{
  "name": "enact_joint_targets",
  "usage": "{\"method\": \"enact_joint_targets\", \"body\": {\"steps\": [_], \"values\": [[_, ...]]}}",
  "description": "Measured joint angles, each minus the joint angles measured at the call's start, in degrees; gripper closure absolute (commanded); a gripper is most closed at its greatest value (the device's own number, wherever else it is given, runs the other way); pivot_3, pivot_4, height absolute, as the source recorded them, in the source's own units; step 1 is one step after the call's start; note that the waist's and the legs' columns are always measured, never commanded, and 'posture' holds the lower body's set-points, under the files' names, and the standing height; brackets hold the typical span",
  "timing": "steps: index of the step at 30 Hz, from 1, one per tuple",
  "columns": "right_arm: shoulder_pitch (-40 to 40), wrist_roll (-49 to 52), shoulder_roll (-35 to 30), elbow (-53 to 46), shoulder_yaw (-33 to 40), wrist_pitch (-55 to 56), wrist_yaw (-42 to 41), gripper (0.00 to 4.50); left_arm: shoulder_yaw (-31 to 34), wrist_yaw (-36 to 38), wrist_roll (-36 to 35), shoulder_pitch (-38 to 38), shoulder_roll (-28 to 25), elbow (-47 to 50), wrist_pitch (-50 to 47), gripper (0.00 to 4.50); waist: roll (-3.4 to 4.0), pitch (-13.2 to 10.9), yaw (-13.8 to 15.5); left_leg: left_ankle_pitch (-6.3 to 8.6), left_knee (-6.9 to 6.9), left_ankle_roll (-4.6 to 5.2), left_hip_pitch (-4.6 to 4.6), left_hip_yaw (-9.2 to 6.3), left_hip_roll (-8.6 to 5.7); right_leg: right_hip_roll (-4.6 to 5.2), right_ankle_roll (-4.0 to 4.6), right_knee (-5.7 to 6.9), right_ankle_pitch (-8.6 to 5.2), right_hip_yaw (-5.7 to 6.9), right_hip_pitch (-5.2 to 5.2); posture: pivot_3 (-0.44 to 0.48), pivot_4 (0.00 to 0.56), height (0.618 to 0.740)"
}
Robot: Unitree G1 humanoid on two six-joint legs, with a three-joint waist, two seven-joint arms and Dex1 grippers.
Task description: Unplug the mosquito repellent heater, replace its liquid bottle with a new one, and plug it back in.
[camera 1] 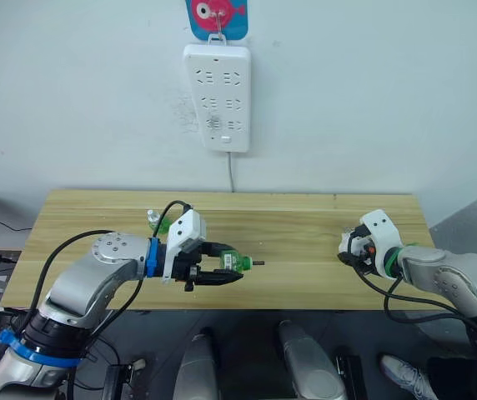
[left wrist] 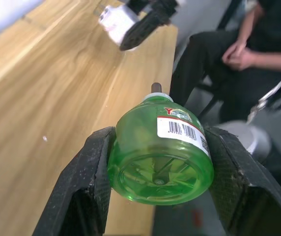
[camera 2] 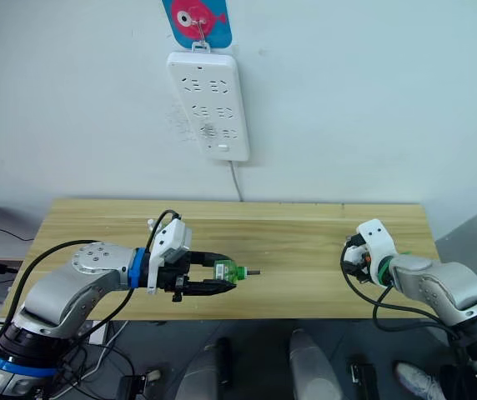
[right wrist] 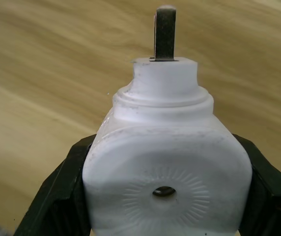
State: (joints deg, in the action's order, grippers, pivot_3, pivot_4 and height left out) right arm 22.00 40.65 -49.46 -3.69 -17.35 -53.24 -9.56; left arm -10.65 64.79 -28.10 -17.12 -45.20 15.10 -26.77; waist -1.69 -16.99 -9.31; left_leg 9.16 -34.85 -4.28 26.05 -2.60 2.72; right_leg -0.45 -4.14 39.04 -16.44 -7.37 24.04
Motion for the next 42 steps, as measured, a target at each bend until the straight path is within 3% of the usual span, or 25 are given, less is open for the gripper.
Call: {"method": "enact_joint_targets", "body": {"steps": [10, 11, 13, 14, 16, 21, 26, 29, 32, 37, 42], "values": [[4.63, -13.54, 3.71, 9.55, -3.06, -1.94, -12.07, 1.46, -2.08, 0.66, 5.63, 1.52, 4.03, -1.22, 6.09, 2.19, 0.0, 0.0, -0.03, 0.0, -0.04, 0.0, 0.0, 0.0, -0.01, 0.0, -0.03, 0.0, 0.01, -0.01, -0.04, -0.228, 0.304, 0.74], [4.89, -14.27, 4.01, 10.0, -2.98, -2.27, -12.78, 0.74, -2.35, 0.77, 5.91, 1.78, 4.05, -1.36, 6.38, 2.19, 0.0, 0.0, -0.04, 0.0, -0.04, 0.0, 0.0, -0.01, -0.01, 0.0, -0.03, 0.01, 0.01, 0.0, -0.04, -0.229, 0.304, 0.74], [5.52, -15.35, 4.68, 10.61, -2.6, -2.89, -14.09, 0.22, -2.62, 1.0, 6.65, 1.93, 4.22, -1.8, 7.36, 2.19, 0.0, -0.01, -0.06, 0.0, -0.04, 0.0, -0.01, -0.03, -0.01, -0.01, -0.03, 0.04, 0.02, 0.01, -0.04, -0.233, 0.303, 0.74], [5.54, -15.69, 4.98, 10.58, -1.93, -3.49, -14.46, 0.0, -2.61, 1.12, 6.88, 1.92, 4.22, -2.12, 7.82, 2.19, 0.01, 0.0, -0.06, 0.0, -0.04, 0.0, -0.02, -0.06, -0.01, -0.01, -0.03, 0.04, 0.02, 0.04, -0.06, -0.236, 0.302, 0.74], [5.48, -16.78, 4.98, 9.86, -0.88, -4.69, -15.19, 0.0, -2.6, 1.5, 7.24, 1.91, 4.21, -3.09, 8.66, 2.19, 0.01, 0.0, -0.07, 0.0, -0.04, 0.0, -0.02, -0.07, -0.01, -0.01, -0.03, 0.04, 0.02, 0.04, -0.06, -0.241, 0.301, 0.74], [1.91, -16.41, 2.8, 0.98, 5.13, -9.01, -16.51, 0.0, -2.29, 1.97, 7.73, 1.79, 4.61, -4.42, 9.44, 2.19, 0.02, -0.01, -0.01, 0.0, -0.03, 0.0, -0.01, -0.13, -0.02, -0.01, -0.04, 0.04, 0.02, 0.09, -0.07, -0.244, 0.3, 0.74], [-3.83, -9.92, -0.28, -15.81, 20.77, -13.93, -19.15, 0.0, 1.96, -1.83, 6.54, 4.05, 9.79, -4.53, 10.73, 2.19, 0.05, -0.02, 0.23, 0.0, -0.04, 0.0, -0.03, -0.16, -0.01, -0.01, -0.04, 0.03, 0.01, 0.13, -0.14, -0.261, 0.297, 0.74], [-5.58, -4.21, 5.16, -24.03, 28.6, -13.51, -19.63, 0.0, 3.41, -6.99, 6.22, 4.31, 16.32, -4.19, 13.22, 2.19, 0.0, 0.0, 0.18, 0.0, -0.08, 0.0, -0.19, -0.3, 0.01, -0.07, -0.04, -0.01, 0.02, 0.22, -0.42, -0.269, 0.293, 0.74], [-5.99, 4.36, 17.21, -28.56, 33.92, -14.55, -17.1, 0.0, 4.61, -12.62, 6.71, 4.08, 21.74, -4.14, 15.95, 2.19, 0.0, 0.02, -0.1, 0.0, -0.15, 0.0, -0.27, -0.33, 0.0, -0.09, -0.04, 0.01, 0.02, 0.2, -0.54, -0.275, 0.287, 0.74], [-6.69, 21.14, 36.45, -28.3, 37.26, -19.17, -3.34, 0.0, 4.68, -19.22, 8.0, 3.53, 28.98, -4.2, 19.5, 2.19, 0.01, 0.04, -0.45, -0.01, -0.23, 0.0, -0.25, -0.32, -0.04, -0.06, -0.07, 0.0, 0.06, 0.17, -0.59, -0.263, 0.276, 0.74], [-6.82, 31.96, 44.18, -25.48, 37.85, -16.67, 9.21, 0.0, 3.66, -23.39, 10.09, 2.8, 31.5, -3.68, 20.57, 2.19, 0.03, 0.07, -0.47, 0.0, -0.21, 0.0, -0.24, -0.34, -0.04, -0.06, -0.08, -0.01, 0.06, 0.19, -0.58, -0.247, 0.268, 0.74]]}}
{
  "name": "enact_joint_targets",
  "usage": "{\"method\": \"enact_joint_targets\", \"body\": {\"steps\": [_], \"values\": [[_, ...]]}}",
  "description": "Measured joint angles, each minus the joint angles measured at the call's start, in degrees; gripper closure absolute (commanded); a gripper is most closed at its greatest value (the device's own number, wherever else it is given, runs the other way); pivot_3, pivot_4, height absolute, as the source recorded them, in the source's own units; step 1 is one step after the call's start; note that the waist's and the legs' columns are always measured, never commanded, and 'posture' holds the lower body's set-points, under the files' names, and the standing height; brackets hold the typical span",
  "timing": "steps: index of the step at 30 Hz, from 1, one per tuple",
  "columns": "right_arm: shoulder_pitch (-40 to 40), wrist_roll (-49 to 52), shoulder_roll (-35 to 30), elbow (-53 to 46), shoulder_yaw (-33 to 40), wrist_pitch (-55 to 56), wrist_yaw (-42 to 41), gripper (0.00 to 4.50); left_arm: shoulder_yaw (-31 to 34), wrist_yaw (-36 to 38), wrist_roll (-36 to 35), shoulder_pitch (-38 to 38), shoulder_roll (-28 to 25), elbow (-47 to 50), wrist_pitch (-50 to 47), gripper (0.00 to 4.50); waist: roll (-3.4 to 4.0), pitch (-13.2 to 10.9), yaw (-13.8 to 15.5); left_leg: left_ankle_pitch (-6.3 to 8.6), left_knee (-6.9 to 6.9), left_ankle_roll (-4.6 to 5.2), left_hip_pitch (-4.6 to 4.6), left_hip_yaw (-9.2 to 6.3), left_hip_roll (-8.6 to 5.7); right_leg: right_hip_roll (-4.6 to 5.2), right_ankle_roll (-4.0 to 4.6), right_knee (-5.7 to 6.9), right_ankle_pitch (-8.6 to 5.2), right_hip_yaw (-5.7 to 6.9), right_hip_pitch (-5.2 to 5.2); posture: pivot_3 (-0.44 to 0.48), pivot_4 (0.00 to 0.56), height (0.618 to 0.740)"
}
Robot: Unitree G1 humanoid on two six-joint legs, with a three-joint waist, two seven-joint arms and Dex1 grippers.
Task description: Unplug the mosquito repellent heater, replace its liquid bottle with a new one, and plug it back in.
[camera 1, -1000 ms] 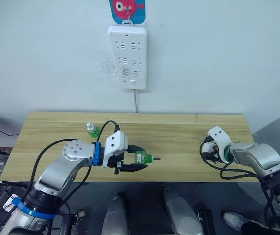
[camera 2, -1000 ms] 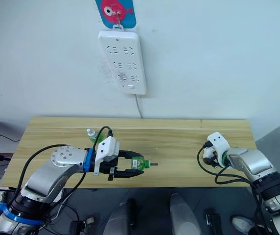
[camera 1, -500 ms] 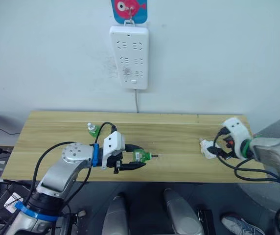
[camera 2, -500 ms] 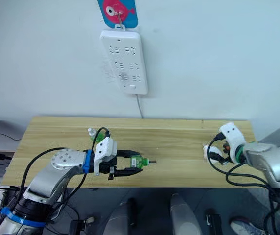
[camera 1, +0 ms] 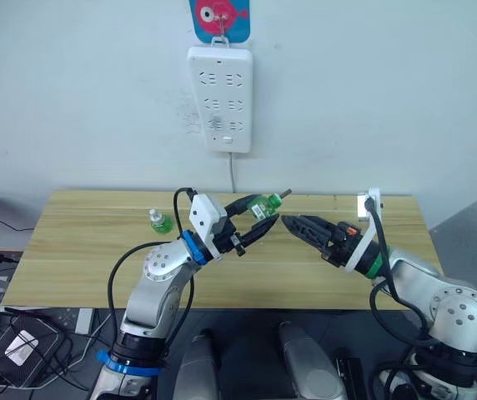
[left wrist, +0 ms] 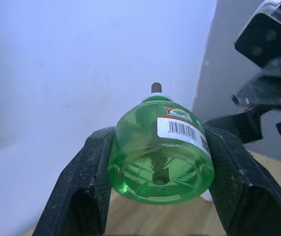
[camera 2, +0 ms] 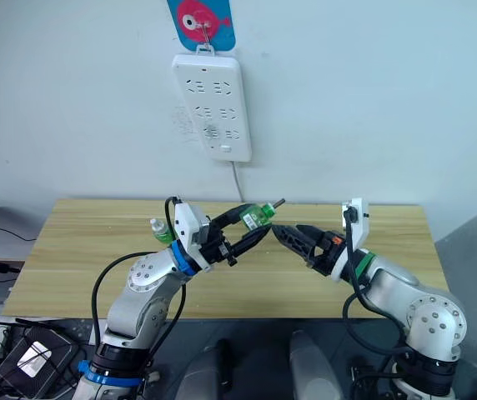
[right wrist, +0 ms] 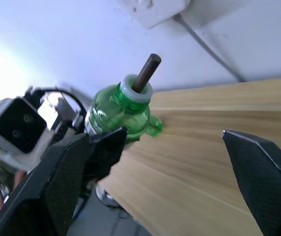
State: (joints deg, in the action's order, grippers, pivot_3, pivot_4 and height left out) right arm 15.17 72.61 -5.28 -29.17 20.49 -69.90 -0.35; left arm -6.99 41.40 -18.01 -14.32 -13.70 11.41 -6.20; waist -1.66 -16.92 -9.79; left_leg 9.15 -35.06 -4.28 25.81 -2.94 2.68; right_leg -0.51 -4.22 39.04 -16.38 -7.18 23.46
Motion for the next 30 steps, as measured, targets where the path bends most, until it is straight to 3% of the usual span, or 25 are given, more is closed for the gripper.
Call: {"method": "enact_joint_targets", "body": {"steps": [8, 12, 15, 16, 24, 30], "values": [[1.16, 3.47, 2.16, 3.14, -6.38, 6.29, 6.61, 0.0, -2.18, -2.13, 0.44, 1.11, 0.32, 3.01, -0.93, 2.19, 0.03, 0.02, -0.13, 0.0, 0.04, 0.0, 0.0, -0.04, 0.02, -0.02, 0.0, 0.0, 0.0, 0.03, 0.02, -0.241, 0.261, 0.74], [1.31, 4.04, 2.43, 4.3, -8.56, 9.4, 6.87, 1.21, -2.4, -2.69, 0.48, 1.73, 0.2, 3.83, -1.19, 2.19, 0.03, 0.02, -0.11, 0.0, 0.04, 0.0, 0.01, -0.04, 0.02, -0.02, 0.0, 0.0, 0.0, 0.04, 0.02, -0.238, 0.259, 0.74], [1.27, 5.37, 2.19, 4.61, -9.55, 10.8, 6.69, 2.38, -2.61, -3.21, 0.51, 1.75, 0.09, 3.86, -1.24, 2.19, 0.02, 0.03, -0.11, 0.0, 0.04, 0.0, 0.01, -0.04, 0.02, -0.02, 0.0, 0.0, 0.0, 0.04, 0.02, -0.237, 0.256, 0.74], [1.18, 5.68, 1.87, 4.83, -9.9, 11.23, 6.7, 2.5, -2.64, -3.24, 0.51, 1.79, 0.0, 3.9, -1.22, 2.19, 0.02, 0.03, -0.1, 0.0, 0.04, 0.0, 0.01, -0.04, 0.02, -0.02, 0.0, 0.0, 0.0, 0.04, 0.02, -0.237, 0.256, 0.74], [-0.73, 8.95, -0.49, 5.62, -11.9, 13.16, 6.69, 2.5, -3.69, -3.28, 0.8, 2.72, -0.48, 4.21, -0.98, 2.19, 0.02, 0.03, -0.08, 0.0, 0.05, 0.0, 0.01, -0.04, 0.02, -0.02, 0.0, 0.0, 0.0, 0.03, 0.03, -0.235, 0.253, 0.74], [-1.07, 9.68, -2.57, 5.62, -14.18, 14.31, 6.45, 2.5, -3.75, -3.37, 1.1, 2.81, -2.18, 4.51, -2.2, 0.28, 0.03, 0.04, -0.07, 0.0, 0.05, 0.0, 0.01, -0.04, 0.02, -0.02, 0.0, 0.0, -0.01, 0.04, 0.04, -0.236, 0.258, 0.74]]}}
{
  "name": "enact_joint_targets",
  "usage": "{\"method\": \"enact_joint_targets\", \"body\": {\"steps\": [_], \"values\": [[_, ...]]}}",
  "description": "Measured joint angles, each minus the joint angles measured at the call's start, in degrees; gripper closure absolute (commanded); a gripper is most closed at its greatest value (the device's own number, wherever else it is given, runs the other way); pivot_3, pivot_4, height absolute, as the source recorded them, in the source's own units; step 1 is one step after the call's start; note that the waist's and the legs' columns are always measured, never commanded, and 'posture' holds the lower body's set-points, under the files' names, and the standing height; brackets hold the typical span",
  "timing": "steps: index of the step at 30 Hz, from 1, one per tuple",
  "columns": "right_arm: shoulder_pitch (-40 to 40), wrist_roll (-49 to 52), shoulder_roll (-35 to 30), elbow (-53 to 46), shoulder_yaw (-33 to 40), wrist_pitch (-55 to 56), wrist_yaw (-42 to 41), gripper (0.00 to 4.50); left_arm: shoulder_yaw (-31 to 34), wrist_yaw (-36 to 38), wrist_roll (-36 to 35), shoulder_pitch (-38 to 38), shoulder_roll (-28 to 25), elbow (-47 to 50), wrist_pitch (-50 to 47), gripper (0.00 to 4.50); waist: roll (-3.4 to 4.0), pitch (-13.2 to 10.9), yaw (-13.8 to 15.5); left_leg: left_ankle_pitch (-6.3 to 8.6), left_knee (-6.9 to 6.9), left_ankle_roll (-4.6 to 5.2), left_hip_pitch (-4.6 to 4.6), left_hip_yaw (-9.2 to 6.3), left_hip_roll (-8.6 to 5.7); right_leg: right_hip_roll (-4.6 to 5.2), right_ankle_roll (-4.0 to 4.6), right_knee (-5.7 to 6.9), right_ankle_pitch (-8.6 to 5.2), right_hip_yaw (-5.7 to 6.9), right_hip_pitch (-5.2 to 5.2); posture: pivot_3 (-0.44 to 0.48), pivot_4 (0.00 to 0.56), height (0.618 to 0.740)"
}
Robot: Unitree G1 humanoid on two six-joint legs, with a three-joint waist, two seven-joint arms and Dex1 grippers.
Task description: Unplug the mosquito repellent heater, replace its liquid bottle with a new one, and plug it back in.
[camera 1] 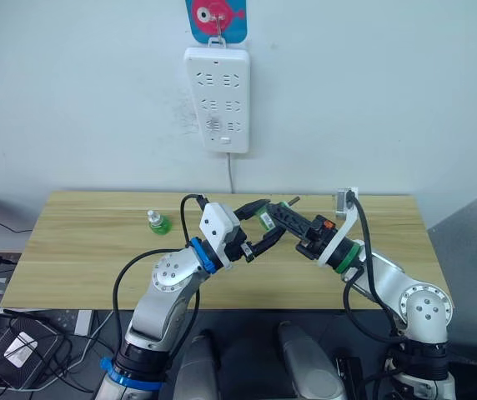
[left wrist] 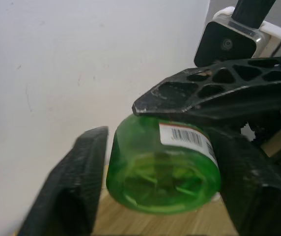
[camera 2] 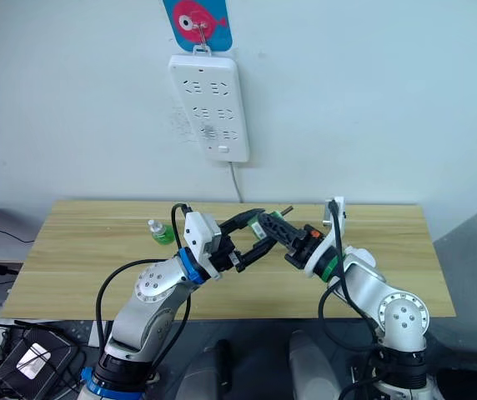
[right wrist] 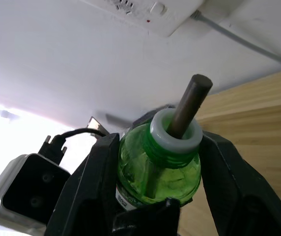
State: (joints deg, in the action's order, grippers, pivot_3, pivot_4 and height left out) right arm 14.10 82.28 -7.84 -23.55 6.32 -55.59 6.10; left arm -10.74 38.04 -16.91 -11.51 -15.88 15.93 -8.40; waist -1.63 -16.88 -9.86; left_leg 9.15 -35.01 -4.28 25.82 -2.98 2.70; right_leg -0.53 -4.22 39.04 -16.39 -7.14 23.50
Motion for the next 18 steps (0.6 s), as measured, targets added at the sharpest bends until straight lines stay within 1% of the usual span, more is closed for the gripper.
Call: {"method": "enact_joint_targets", "body": {"steps": [1, 3, 6, 8, 9, 11, 12, 13, 15, 17, 18], "values": [[0.0, -0.54, -1.01, -0.01, -0.25, 0.27, -0.35, 2.5, 0.09, 0.15, 0.06, 0.39, -1.08, 0.26, -0.55, 0.02, 0.0, 0.0, 0.0, 0.0, 0.0, 0.0, 0.0, 0.0, 0.0, 0.0, 0.0, -0.01, 0.0, -0.01, 0.0, -0.234, 0.26, 0.74], [0.05, -3.92, -3.6, -0.07, -0.96, 1.25, -1.96, 2.5, 0.61, 0.3, 0.04, 2.15, -3.37, 1.14, -1.93, 0.0, 0.0, 0.0, 0.02, 0.0, 0.02, 0.0, 0.01, 0.02, 0.0, 0.01, 0.0, -0.03, 0.0, -0.02, 0.02, -0.224, 0.265, 0.74], [0.81, -21.17, -13.37, 1.65, -6.17, 8.6, -10.82, 2.5, 3.43, 0.87, 0.2, 8.29, -9.09, 3.9, -3.81, 0.0, 0.01, 0.0, 0.0, 0.0, 0.08, 0.0, -0.03, 0.06, 0.02, 0.02, 0.0, -0.04, -0.01, -0.03, 0.07, -0.208, 0.271, 0.74], [1.43, -32.96, -16.47, 5.6, -10.53, 15.96, -15.7, 2.5, 5.04, 0.49, 0.31, 11.34, -10.72, 4.68, -4.61, 0.0, 0.01, 0.0, 0.21, 0.0, 0.08, 0.0, -0.05, 0.05, 0.03, 0.01, 0.02, -0.02, -0.02, 0.0, 0.1, -0.19, 0.27, 0.74], [2.78, -41.24, -16.88, 10.11, -14.45, 22.42, -17.76, 2.5, 5.6, -0.22, 0.45, 13.01, -10.95, 5.83, -5.11, 0.0, -0.03, 0.02, 0.09, 0.0, 0.08, -0.01, -0.05, 0.07, 0.04, 0.01, 0.02, -0.03, -0.02, -0.02, 0.09, -0.179, 0.27, 0.74], [5.4, -53.61, -15.67, 20.28, -19.98, 33.15, -19.11, 2.5, 5.41, -0.88, 0.77, 15.34, -11.1, 8.7, -5.15, 0.0, -0.04, 0.02, 0.1, 0.0, 0.08, -0.01, -0.06, 0.18, 0.03, 0.04, 0.03, -0.06, -0.01, -0.09, 0.1, -0.163, 0.274, 0.74], [6.95, -60.15, -14.38, 27.13, -22.18, 39.67, -19.49, 2.5, 5.31, -1.03, 1.05, 16.83, -11.52, 10.61, -4.92, 0.0, -0.04, 0.02, 0.19, 0.0, 0.08, -0.01, -0.06, 0.19, 0.01, 0.06, 0.03, -0.06, -0.01, -0.09, 0.1, -0.163, 0.274, 0.74], [8.05, -64.01, -13.3, 31.89, -23.19, 43.68, -19.58, 2.5, 5.34, -1.08, 1.21, 17.82, -11.85, 11.66, -4.86, 0.0, -0.02, 0.01, 0.31, 0.0, 0.09, -0.01, -0.05, 0.21, 0.0, 0.08, 0.03, -0.06, -0.01, -0.11, 0.11, -0.144, 0.277, 0.74], [11.47, -69.95, -10.19, 41.95, -23.71, 51.14, -19.53, 2.5, 5.52, -1.33, 1.56, 19.72, -12.22, 13.07, -4.87, 0.0, -0.03, 0.01, 0.51, 0.0, 0.1, -0.01, -0.05, 0.2, 0.0, 0.08, 0.04, -0.05, 0.0, -0.09, 0.11, -0.112, 0.279, 0.74], [15.0, -73.57, -7.62, 50.37, -23.58, 56.52, -19.08, 2.5, 5.66, -1.75, 1.99, 21.25, -12.37, 14.24, -4.77, 0.0, -0.04, 0.0, 0.77, 0.0, 0.1, -0.01, -0.06, 0.17, 0.01, 0.07, 0.06, -0.03, 0.01, -0.08, 0.1, -0.086, 0.284, 0.74], [18.3, -75.18, -5.86, 57.19, -23.08, 59.24, -18.28, 2.5, 5.64, -2.54, 2.61, 22.61, -12.37, 15.06, -4.55, 0.0, -0.05, 0.01, 0.7, 0.0, 0.1, -0.01, -0.07, 0.18, 0.02, 0.06, 0.09, -0.03, 0.04, -0.09, 0.09, -0.079, 0.287, 0.74]]}}
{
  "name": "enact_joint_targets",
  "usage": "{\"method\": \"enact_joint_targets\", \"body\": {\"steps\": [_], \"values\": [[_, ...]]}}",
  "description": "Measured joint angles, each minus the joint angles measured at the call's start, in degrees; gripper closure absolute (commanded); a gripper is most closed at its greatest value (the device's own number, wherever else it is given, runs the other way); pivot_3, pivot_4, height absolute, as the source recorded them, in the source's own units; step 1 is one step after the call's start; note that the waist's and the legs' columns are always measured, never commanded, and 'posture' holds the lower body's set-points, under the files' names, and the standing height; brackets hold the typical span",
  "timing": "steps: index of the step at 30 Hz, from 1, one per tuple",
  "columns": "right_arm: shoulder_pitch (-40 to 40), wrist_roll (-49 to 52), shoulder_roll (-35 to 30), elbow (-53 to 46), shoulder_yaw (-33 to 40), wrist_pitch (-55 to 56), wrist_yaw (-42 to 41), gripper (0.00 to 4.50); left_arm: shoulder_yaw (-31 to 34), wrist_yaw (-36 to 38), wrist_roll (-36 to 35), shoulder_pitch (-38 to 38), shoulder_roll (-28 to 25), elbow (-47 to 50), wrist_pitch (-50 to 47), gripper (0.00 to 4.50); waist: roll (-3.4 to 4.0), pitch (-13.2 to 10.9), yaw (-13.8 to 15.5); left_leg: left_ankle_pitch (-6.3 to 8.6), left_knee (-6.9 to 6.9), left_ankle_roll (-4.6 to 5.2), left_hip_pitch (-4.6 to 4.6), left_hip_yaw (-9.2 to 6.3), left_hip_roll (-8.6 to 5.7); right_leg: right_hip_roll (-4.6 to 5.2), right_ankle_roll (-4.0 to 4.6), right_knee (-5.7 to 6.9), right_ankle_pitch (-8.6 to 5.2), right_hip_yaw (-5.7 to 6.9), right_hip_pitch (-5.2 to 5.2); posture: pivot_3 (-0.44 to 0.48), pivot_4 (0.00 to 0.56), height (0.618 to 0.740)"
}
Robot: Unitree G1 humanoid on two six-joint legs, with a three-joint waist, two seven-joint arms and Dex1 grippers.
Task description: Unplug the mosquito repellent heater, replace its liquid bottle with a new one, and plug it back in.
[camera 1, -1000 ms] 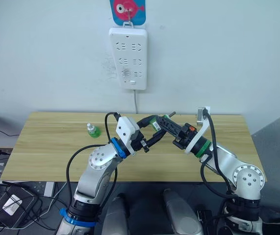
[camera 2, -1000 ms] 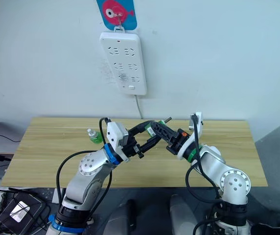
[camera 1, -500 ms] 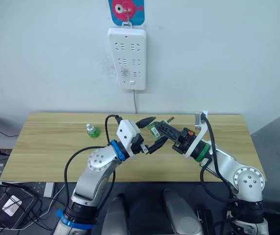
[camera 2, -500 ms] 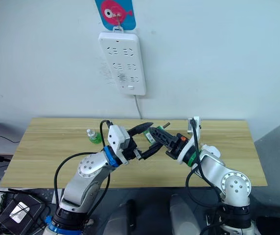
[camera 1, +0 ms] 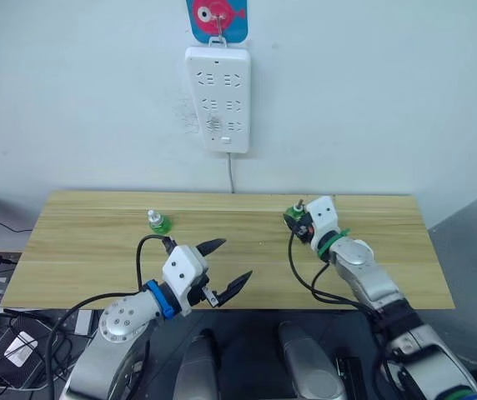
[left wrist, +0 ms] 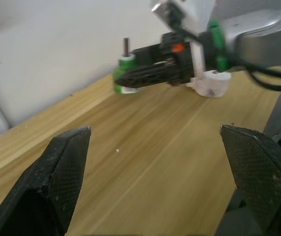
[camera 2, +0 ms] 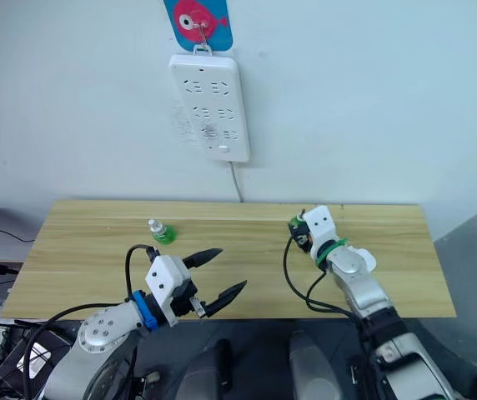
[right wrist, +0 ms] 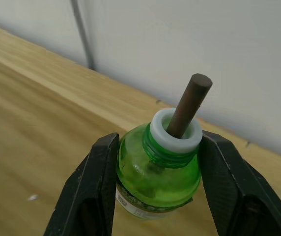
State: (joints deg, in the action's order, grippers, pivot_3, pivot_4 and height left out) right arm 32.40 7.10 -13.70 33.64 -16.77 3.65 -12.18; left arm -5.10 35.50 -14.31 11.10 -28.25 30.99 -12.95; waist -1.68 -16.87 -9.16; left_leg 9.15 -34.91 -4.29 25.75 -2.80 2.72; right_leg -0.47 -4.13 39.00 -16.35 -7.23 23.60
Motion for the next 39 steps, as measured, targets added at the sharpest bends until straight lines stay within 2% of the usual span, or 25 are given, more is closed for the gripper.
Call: {"method": "enact_joint_targets", "body": {"steps": [4, 7, 11, 15, 20, 24, 27, 29, 33, 35, 39], "values": [[6.04, -2.44, 2.58, 16.85, 2.87, 6.77, -0.61, 2.5, 0.06, -1.71, 1.12, 3.31, 0.43, 1.71, 0.96, 0.0, 0.01, -0.01, 1.45, 0.0, 0.06, 0.0, -0.04, -0.1, -0.01, 0.0, 0.26, 0.0, 0.15, 0.09, -0.06, -0.063, 0.289, 0.74], [6.95, -3.16, 3.72, 21.62, 4.9, 10.16, -2.38, 1.49, 0.45, -2.77, 2.12, 4.03, 0.77, 1.76, 2.15, 0.0, 0.01, -0.01, 2.35, 0.01, 0.06, -0.01, -0.04, -0.09, -0.02, 0.01, 0.26, -0.02, 0.15, 0.08, -0.06, -0.073, 0.291, 0.74], [5.83, -2.94, 4.04, 21.57, 7.8, 11.39, -4.49, 0.05, 1.3, -4.03, 1.85, 3.61, 2.25, 1.21, 3.17, 0.0, 0.03, -0.02, 2.76, 0.01, 0.03, -0.01, -0.05, -0.06, -0.01, 0.0, 0.27, -0.01, 0.15, 0.05, -0.06, -0.099, 0.297, 0.74], [1.26, -2.36, 3.1, 10.9, 8.94, 10.33, -7.43, 0.02, 3.87, -4.79, 0.78, 4.33, 2.66, -0.79, 2.8, 0.0, 0.08, -0.05, 2.77, 0.01, 0.04, -0.01, -0.05, -0.07, -0.01, 0.0, 0.26, 0.01, 0.15, 0.05, -0.06, -0.117, 0.305, 0.74], [-11.1, 0.0, -4.25, -19.03, 5.91, 1.03, -18.81, 0.02, 11.09, -9.38, -0.83, 6.2, 5.51, -7.83, -0.67, 0.0, 0.2, -0.14, 2.79, 0.03, 0.08, -0.02, -0.04, -0.12, 0.01, 0.0, -0.01, 0.01, -0.04, 0.09, -0.03, -0.133, 0.314, 0.74], [-13.7, 4.08, -10.03, -39.07, 3.38, -6.37, -28.12, 0.02, 14.1, -9.7, -1.04, 6.09, 5.42, -13.85, -0.71, 0.0, 0.22, -0.16, 2.53, 0.01, 0.03, -0.03, -0.13, -0.08, 0.04, -0.04, 0.07, 0.03, -0.07, 0.02, -0.07, -0.151, 0.311, 0.74], [-13.67, 5.87, -11.21, -45.13, 2.89, -11.27, -30.66, 0.02, 14.88, -9.56, -0.55, 5.23, 5.45, -16.9, 3.13, 0.0, 0.19, -0.15, 2.65, 0.0, -0.02, -0.04, -0.19, -0.02, 0.02, 0.0, 0.42, 0.01, -0.27, -0.03, -0.14, -0.154, 0.32, 0.74], [-13.43, 6.37, -11.92, -47.71, 1.53, -14.99, -31.95, 0.02, 16.18, -9.37, -0.74, 1.89, 5.54, -21.36, 5.09, 0.0, 0.1, -0.21, 2.93, -0.01, -0.03, -0.04, -0.19, -0.01, 0.0, 0.01, 0.43, 0.01, -0.27, -0.01, -0.12, -0.15, 0.34, 0.74], [-12.87, 8.29, -10.76, -53.2, 0.57, -21.82, -32.3, 0.02, 16.74, -8.44, 0.21, -8.9, 4.69, -33.63, 10.06, 0.0, -0.08, -0.85, 3.19, -0.01, -0.04, -0.05, -0.14, 0.01, -0.02, 0.03, 0.38, -0.02, -0.25, -0.02, -0.1, -0.15, 0.376, 0.74], [-13.4, 8.19, -10.78, -55.04, -0.44, -23.48, -32.28, 0.02, 16.8, -8.64, 1.2, -14.99, 4.57, -40.92, 12.72, 0.0, -0.17, -1.05, 3.43, -0.01, -0.01, -0.05, -0.11, 0.0, -0.01, 0.02, 0.05, -0.04, -0.07, 0.02, -0.08, -0.153, 0.395, 0.74], [-13.97, 8.19, -11.4, -58.62, -1.23, -29.05, -31.28, 0.02, 16.68, -8.43, 2.96, -23.33, 4.31, -52.44, 17.61, 0.0, -0.18, -2.37, 3.49, 0.02, 0.06, -0.05, 0.02, 0.0, 0.02, 0.0, 0.01, -0.02, -0.06, 0.03, 0.09, -0.179, 0.442, 0.74]]}}
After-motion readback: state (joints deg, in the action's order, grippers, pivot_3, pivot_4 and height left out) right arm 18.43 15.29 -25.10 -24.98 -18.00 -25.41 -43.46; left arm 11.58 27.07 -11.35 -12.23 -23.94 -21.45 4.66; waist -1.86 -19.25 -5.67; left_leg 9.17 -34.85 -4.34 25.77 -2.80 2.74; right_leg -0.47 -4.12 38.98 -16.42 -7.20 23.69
